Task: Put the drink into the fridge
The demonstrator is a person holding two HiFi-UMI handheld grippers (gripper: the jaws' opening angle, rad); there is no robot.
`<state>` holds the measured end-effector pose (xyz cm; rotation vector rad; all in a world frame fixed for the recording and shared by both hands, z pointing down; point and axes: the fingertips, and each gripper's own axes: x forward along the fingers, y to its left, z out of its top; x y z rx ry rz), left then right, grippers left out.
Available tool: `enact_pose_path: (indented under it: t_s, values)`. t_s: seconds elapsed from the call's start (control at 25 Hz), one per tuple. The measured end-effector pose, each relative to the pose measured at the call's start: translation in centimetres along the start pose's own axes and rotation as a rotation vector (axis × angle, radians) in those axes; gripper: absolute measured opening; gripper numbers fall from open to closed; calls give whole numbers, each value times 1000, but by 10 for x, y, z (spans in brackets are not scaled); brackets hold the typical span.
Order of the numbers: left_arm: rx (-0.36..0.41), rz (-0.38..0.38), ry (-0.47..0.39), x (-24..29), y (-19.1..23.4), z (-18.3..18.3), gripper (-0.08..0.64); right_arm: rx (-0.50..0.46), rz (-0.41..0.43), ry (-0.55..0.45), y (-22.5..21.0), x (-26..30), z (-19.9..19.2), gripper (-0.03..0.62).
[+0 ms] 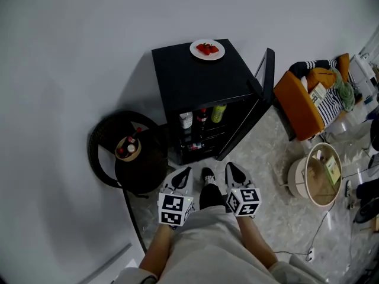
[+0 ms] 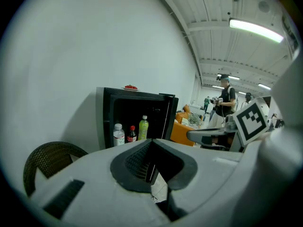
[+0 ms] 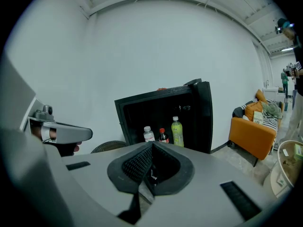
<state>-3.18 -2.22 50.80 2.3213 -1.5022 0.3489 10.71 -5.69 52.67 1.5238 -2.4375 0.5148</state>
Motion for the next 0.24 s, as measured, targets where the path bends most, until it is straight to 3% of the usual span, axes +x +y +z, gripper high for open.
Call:
enact_pose_path:
  t_s: [0.24]
  values:
    - [-13, 7, 13, 0, 3, -6, 9, 3, 2, 11, 0, 1, -5, 8]
